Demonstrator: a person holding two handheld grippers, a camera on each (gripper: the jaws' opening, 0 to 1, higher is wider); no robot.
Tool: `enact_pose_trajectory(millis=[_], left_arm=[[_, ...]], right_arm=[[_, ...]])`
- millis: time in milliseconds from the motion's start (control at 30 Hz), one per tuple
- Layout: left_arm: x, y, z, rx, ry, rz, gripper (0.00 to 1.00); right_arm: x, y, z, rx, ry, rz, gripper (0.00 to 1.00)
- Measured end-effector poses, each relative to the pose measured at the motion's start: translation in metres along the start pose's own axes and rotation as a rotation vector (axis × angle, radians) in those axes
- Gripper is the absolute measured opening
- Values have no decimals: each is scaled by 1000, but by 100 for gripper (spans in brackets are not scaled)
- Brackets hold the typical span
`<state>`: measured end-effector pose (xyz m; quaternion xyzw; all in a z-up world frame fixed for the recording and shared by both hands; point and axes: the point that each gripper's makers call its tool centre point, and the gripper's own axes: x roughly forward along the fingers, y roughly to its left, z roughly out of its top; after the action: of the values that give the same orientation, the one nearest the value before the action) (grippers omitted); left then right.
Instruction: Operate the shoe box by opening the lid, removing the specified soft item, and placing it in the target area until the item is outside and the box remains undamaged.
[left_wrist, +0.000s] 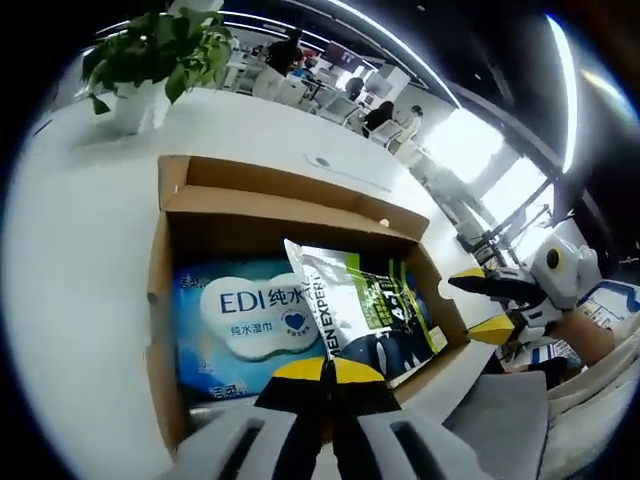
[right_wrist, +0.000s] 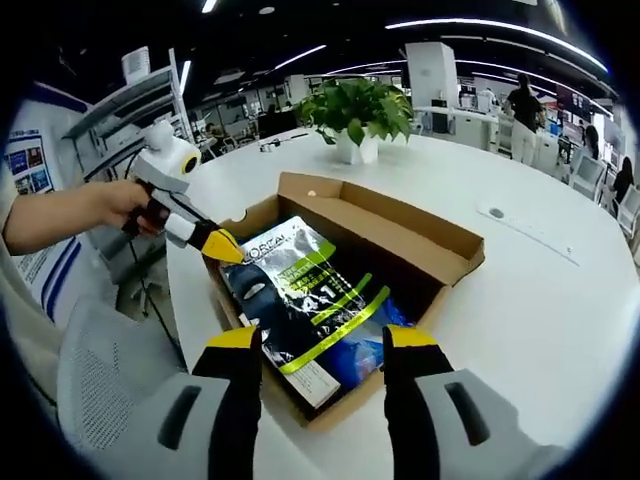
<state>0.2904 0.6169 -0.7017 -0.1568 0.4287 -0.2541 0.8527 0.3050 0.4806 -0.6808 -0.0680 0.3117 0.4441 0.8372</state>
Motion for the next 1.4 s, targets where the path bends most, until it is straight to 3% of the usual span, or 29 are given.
enact_pose_trajectory(millis=[533,1133,1400], left_arm=[[-14,10,3,1,-55,25,0],[-15,16,-1,21,-68,6,0],[-14,16,-4,38,-58,10,0]], right_arm=[[27,26,-18,85,133,97,31],[48,22,-30,136,248,69,22],[53,25,-32,168,263,77,21]])
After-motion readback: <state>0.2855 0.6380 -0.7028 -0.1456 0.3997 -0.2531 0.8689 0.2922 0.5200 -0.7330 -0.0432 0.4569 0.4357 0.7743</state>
